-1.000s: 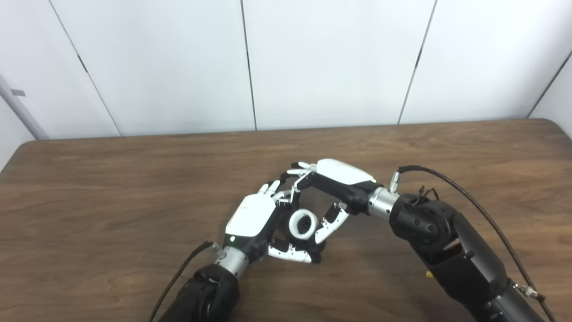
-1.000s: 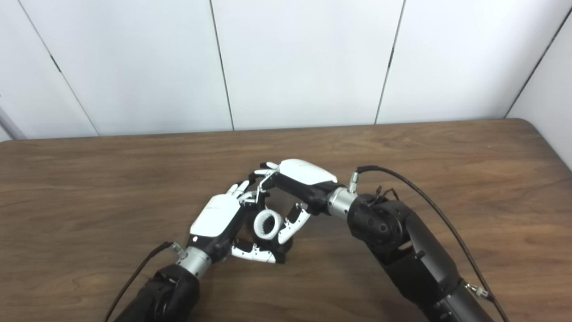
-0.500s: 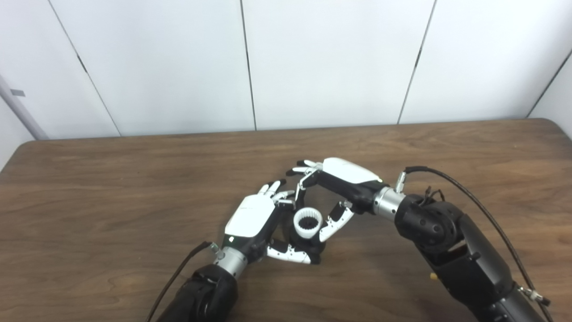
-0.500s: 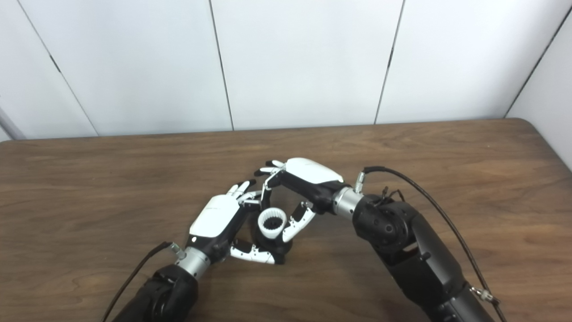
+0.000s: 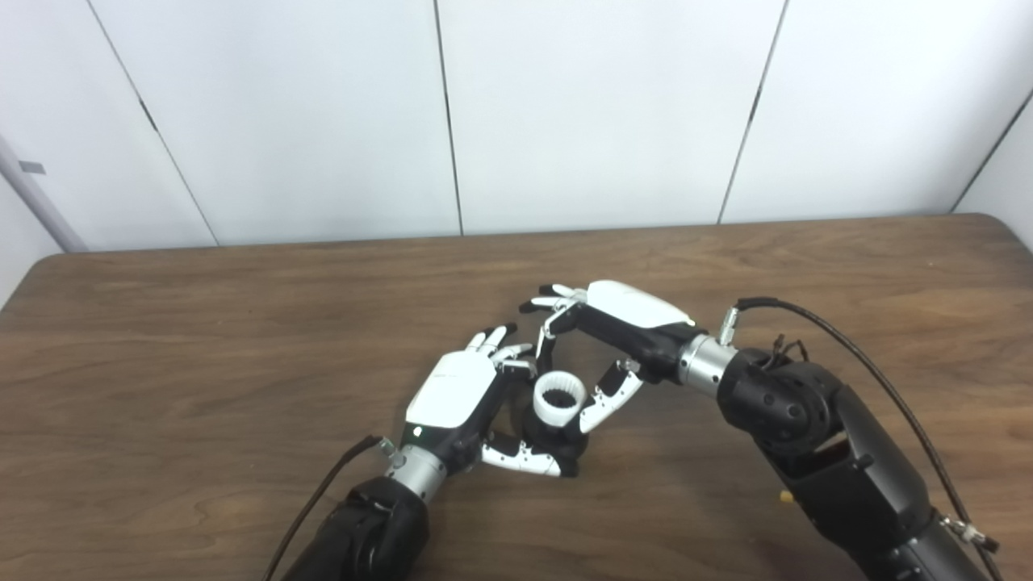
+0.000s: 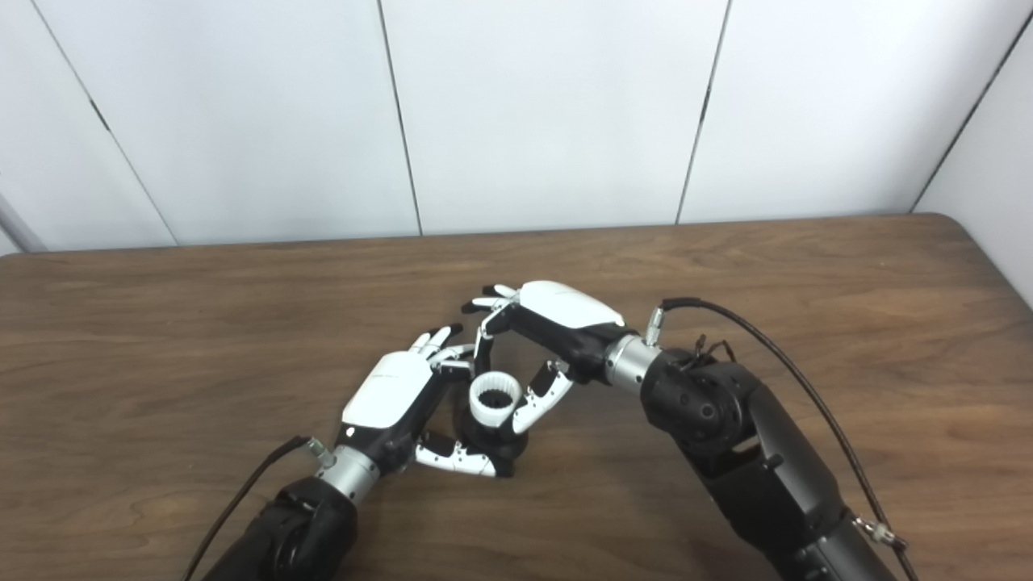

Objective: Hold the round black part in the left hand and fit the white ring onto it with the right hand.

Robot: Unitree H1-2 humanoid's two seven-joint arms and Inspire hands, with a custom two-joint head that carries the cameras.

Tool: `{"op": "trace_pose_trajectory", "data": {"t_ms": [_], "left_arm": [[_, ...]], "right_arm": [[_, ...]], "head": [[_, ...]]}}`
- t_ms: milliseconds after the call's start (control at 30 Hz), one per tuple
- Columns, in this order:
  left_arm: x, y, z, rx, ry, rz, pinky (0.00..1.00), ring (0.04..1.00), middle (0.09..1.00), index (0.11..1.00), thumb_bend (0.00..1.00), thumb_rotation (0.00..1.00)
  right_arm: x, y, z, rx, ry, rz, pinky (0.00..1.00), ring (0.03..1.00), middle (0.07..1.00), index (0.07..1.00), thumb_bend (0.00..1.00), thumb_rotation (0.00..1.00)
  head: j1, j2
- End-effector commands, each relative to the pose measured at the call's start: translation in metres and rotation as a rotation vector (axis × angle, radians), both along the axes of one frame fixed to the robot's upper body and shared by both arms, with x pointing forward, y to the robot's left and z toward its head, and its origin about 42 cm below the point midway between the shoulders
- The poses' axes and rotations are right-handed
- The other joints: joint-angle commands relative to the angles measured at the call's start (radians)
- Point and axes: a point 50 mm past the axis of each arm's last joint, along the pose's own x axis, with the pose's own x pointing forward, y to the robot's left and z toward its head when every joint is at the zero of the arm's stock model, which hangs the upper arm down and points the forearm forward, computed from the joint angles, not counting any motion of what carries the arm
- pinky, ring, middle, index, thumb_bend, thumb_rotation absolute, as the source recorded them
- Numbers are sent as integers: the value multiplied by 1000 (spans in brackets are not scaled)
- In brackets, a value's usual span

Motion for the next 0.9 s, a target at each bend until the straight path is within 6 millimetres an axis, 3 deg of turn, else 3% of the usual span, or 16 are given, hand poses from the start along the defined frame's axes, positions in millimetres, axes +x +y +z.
{"op": "trace_pose_trajectory", "data": {"t_ms": [0, 67, 133, 233, 433, 767, 867], "left_arm": [[-12, 3, -24, 69, 101, -33, 1000, 990, 856, 476, 521, 48], [-12, 3, -24, 68, 97, -34, 1000, 987, 855, 476, 521, 48], [-12, 3, -24, 70, 96, -36, 1000, 988, 856, 476, 521, 48], [-12, 3, -23, 72, 93, -36, 1000, 987, 856, 476, 521, 48], [-12, 3, -23, 70, 91, -35, 1000, 987, 854, 476, 521, 48], [-11, 1, -22, 66, 95, -36, 1000, 993, 859, 476, 521, 48], [-10, 1, -23, 55, 92, -37, 1000, 988, 855, 476, 521, 48]], "right_arm": [[3, -1, 24, -9, -52, -3, 1000, 1000, 945, 528, 718, 183], [2, 0, 26, -38, -30, -4, 1000, 1000, 988, 668, 942, 300], [1, 1, 28, -47, -14, -6, 1000, 1000, 997, 818, 986, 388], [1, 2, 29, -44, 8, -9, 1000, 1000, 1000, 897, 1000, 434], [0, 1, 29, -30, 14, -9, 1000, 1000, 1000, 941, 1000, 442], [0, -2, 24, -11, 19, -16, 1000, 1000, 1000, 914, 1000, 434], [0, -5, 24, 2, 19, -29, 1000, 1000, 1000, 949, 1000, 484]], "head": [[-1, 0], [0, 1], [0, 1], [2, 1], [3, 3], [5, 1], [1, -7]]}}
